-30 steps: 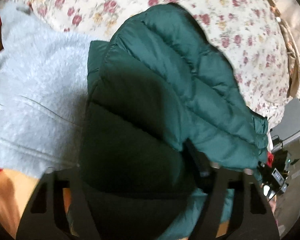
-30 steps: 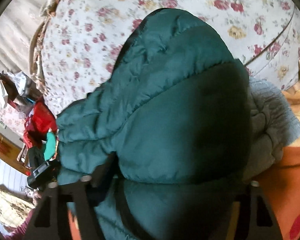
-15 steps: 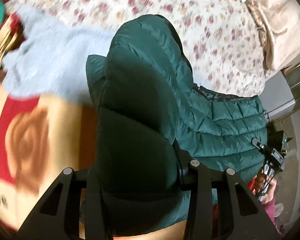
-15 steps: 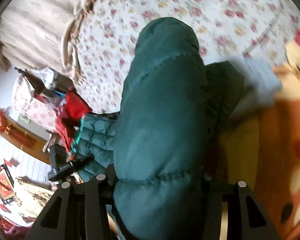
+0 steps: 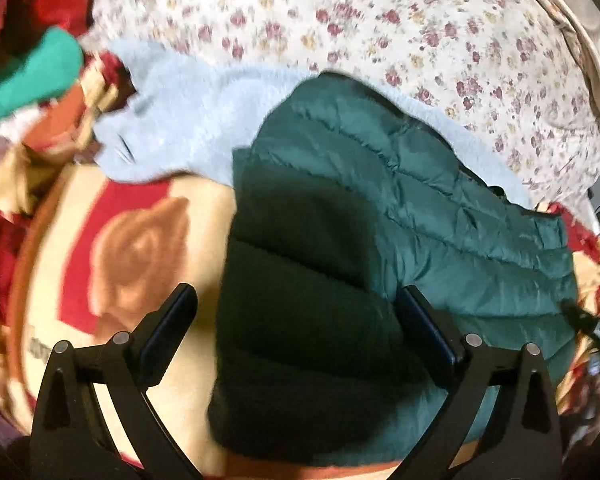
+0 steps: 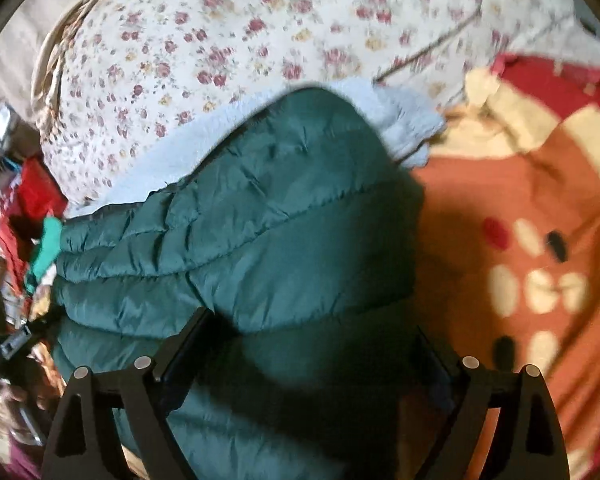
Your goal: Fold large clothes
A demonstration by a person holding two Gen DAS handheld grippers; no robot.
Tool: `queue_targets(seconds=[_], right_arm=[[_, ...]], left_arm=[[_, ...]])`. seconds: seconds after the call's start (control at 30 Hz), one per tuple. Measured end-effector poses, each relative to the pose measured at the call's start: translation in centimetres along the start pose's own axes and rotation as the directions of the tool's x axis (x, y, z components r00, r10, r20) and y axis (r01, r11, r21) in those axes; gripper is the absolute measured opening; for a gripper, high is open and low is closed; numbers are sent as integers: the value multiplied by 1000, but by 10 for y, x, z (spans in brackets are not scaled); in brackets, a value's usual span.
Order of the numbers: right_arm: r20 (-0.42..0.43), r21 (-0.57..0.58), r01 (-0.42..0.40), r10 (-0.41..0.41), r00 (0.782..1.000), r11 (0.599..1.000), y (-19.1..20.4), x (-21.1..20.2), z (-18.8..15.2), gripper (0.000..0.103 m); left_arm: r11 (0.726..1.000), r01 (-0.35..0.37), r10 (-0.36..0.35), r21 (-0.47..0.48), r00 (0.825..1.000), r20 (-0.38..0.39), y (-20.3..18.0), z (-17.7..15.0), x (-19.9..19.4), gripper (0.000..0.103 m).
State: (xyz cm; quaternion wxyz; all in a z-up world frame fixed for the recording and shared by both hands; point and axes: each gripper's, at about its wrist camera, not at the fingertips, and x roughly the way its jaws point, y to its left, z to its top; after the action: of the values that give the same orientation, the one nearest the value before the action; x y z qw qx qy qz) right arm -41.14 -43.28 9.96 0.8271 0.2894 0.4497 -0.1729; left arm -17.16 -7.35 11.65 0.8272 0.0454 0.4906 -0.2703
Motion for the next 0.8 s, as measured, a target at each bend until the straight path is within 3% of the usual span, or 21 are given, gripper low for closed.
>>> queue_targets(seconds=[0.1,0.33,0.53,0.8], right_arm=[[67,-23,37,-35,997,999,7,-25,-4,90],[165,-86,29,-15,986,996,44,-51,-20,90],[198,-149,63,-32,980,987,79,-52,-44,90],[192,-190,50,-13,981,981,115,-44,-67,91]], left_arm=[[998,-52,50,27,997,66,-5,-4,-18,100],[997,-73,69,22,984,164,-19,-20,-44,100],[995,-86,75,46,976,204,-40,-34,-56,100],[992,-101,80,72,964,253,-61,-53,-66,100]])
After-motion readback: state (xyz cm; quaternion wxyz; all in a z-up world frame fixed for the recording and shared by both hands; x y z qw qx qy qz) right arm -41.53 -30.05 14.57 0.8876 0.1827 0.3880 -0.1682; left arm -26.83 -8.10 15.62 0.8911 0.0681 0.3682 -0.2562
